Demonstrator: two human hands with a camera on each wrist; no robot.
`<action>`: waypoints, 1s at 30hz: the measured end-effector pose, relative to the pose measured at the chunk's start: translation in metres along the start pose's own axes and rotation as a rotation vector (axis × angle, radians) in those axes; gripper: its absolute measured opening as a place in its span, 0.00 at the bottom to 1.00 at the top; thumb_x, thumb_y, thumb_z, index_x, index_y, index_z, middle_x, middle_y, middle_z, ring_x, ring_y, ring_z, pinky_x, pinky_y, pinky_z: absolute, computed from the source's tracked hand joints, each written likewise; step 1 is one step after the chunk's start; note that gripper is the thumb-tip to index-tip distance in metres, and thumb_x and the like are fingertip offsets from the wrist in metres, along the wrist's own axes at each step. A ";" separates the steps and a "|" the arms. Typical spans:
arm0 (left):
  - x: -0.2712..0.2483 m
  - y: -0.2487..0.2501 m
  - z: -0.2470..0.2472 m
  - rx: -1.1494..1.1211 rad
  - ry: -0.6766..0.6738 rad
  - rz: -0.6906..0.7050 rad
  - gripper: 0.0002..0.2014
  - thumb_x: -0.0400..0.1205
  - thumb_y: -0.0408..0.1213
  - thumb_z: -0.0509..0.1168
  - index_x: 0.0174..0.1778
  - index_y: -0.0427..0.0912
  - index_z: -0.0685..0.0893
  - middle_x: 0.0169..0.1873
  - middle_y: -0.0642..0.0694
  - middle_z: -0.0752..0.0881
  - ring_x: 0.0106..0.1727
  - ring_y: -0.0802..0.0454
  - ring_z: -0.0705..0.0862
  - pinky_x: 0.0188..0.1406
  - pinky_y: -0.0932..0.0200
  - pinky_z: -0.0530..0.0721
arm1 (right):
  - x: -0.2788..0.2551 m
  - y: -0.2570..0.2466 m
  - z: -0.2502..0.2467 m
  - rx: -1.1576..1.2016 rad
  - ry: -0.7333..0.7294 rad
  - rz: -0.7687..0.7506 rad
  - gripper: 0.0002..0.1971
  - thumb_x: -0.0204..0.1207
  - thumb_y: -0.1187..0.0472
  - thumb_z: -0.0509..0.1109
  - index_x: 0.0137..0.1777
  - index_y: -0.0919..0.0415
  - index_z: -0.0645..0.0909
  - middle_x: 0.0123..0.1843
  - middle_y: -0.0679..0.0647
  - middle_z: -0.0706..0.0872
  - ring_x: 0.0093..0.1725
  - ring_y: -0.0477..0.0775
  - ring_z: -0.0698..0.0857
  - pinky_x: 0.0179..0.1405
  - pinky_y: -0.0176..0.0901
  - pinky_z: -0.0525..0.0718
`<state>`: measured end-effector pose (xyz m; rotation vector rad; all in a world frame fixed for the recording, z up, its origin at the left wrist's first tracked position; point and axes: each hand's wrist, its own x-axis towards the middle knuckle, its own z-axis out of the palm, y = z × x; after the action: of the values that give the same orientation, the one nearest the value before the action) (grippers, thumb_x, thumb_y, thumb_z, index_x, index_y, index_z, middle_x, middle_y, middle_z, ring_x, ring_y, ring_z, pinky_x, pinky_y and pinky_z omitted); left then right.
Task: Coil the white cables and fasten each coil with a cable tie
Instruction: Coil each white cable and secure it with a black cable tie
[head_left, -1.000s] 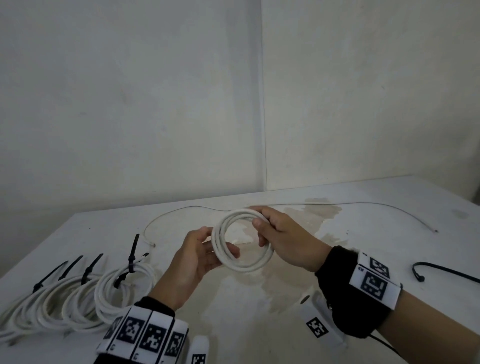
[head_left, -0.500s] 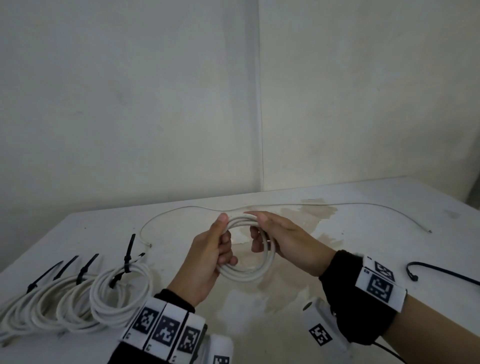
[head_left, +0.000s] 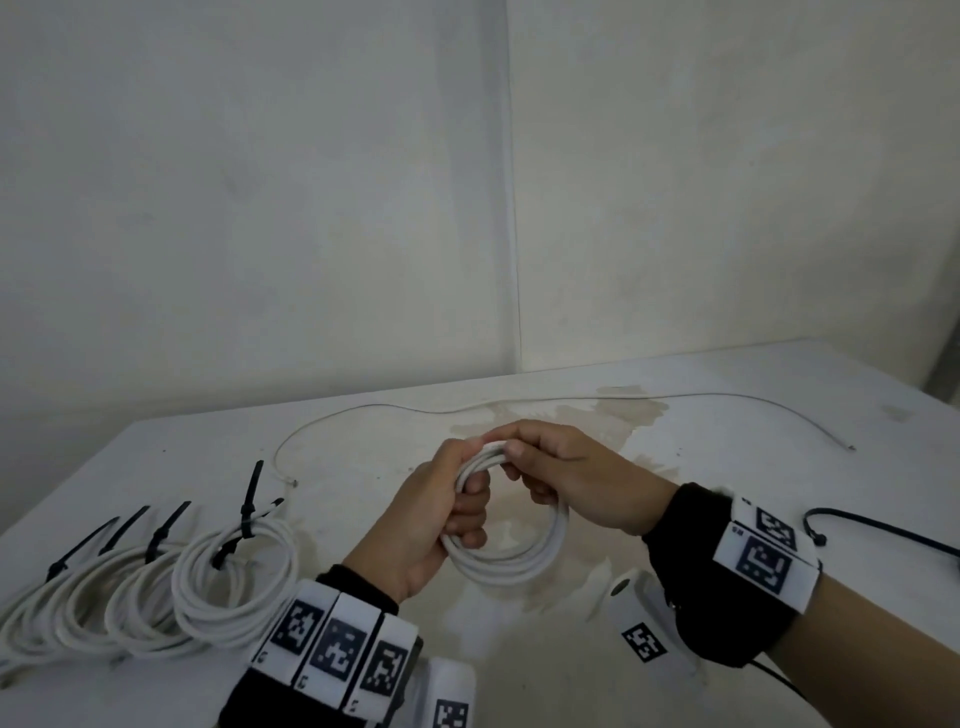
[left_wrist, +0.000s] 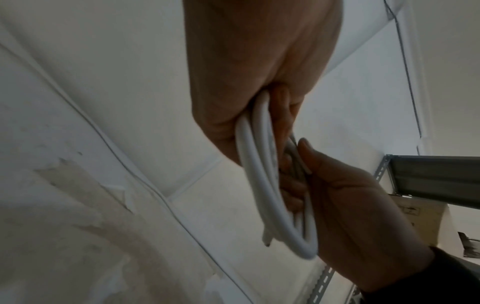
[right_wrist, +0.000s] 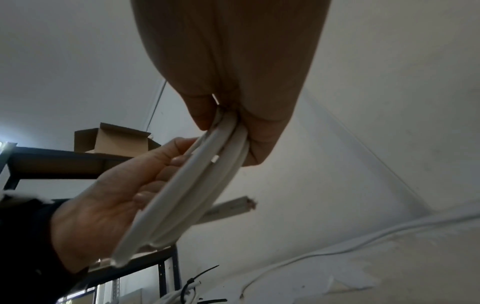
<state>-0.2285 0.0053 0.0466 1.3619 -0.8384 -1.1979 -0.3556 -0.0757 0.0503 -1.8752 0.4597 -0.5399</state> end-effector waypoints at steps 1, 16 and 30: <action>0.000 0.000 0.002 -0.004 0.027 0.017 0.22 0.83 0.45 0.53 0.21 0.44 0.66 0.15 0.53 0.59 0.15 0.58 0.56 0.17 0.64 0.61 | -0.001 0.002 -0.001 0.023 0.021 0.002 0.13 0.84 0.62 0.54 0.63 0.63 0.76 0.36 0.48 0.75 0.26 0.37 0.71 0.29 0.28 0.71; 0.017 -0.012 0.013 0.042 -0.061 0.024 0.22 0.86 0.43 0.50 0.31 0.37 0.76 0.19 0.47 0.71 0.20 0.53 0.72 0.38 0.52 0.80 | -0.021 0.021 -0.020 0.014 0.191 0.033 0.16 0.86 0.59 0.50 0.63 0.59 0.76 0.37 0.48 0.75 0.28 0.38 0.71 0.30 0.25 0.70; 0.028 -0.026 0.088 0.082 -0.018 0.085 0.18 0.85 0.45 0.56 0.30 0.41 0.71 0.20 0.53 0.64 0.17 0.58 0.60 0.20 0.64 0.66 | -0.069 0.039 -0.061 -0.049 0.311 0.108 0.20 0.86 0.55 0.48 0.66 0.62 0.76 0.43 0.47 0.79 0.36 0.39 0.78 0.37 0.28 0.77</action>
<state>-0.3103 -0.0402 0.0244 1.3690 -0.9583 -1.1221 -0.4492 -0.0976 0.0231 -1.8069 0.7801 -0.7573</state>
